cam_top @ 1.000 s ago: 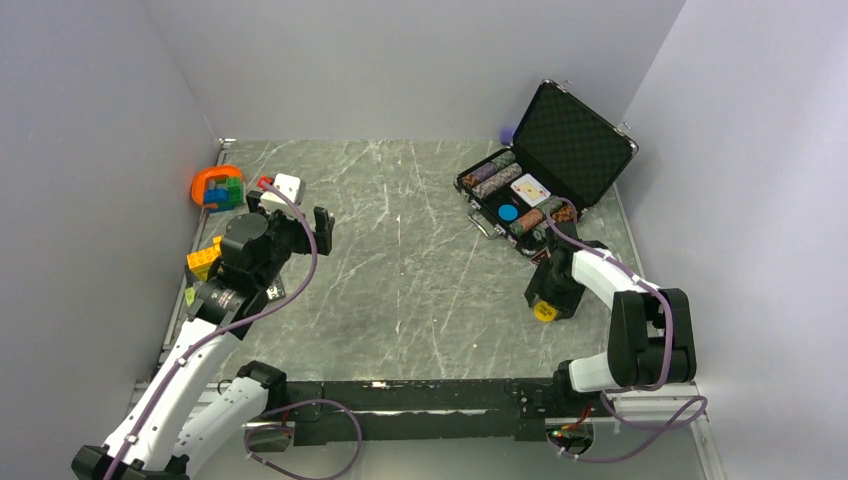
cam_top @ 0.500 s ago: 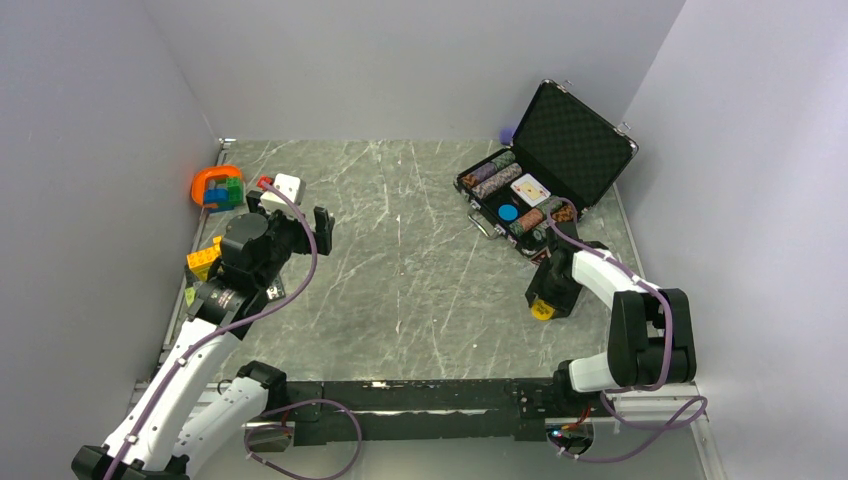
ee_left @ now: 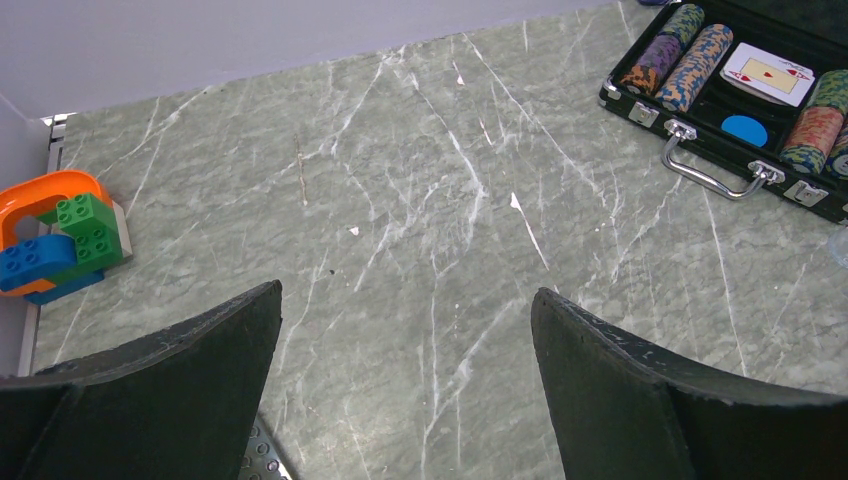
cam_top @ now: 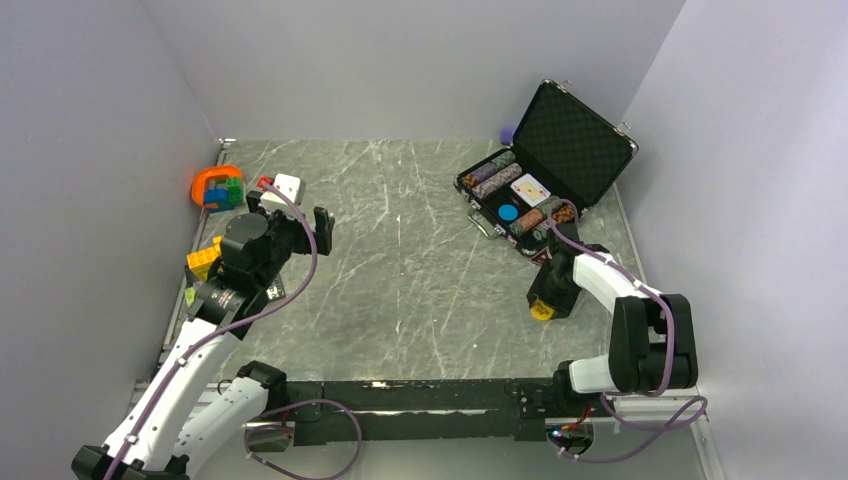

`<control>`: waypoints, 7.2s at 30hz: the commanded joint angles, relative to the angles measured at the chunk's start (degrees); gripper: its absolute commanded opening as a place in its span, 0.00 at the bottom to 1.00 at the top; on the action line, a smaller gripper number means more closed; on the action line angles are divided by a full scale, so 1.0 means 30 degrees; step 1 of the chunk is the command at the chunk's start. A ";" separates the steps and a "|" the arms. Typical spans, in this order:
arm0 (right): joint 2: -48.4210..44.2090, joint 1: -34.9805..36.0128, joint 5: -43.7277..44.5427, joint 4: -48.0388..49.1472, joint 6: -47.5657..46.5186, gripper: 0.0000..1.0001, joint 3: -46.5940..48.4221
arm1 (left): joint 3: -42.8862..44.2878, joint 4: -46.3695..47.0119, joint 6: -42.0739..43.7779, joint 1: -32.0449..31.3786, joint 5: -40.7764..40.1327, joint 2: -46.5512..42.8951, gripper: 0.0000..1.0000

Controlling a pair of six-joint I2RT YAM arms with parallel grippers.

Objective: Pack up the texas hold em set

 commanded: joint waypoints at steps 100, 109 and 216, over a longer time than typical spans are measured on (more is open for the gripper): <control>1.5557 0.1393 -0.2003 -0.0668 -0.2230 0.69 2.3574 | -0.0082 0.0444 0.0216 -0.0085 -0.0409 0.0200 0.98; 1.1272 0.1459 -0.1292 -0.1078 -0.3275 0.70 2.1672 | -0.0089 0.0429 0.0212 -0.0081 -0.0376 0.0067 0.98; 0.6523 0.2404 0.1722 0.3306 -0.3320 0.63 0.4607 | -0.0067 0.0468 0.0203 -0.0085 -0.0244 0.0144 0.98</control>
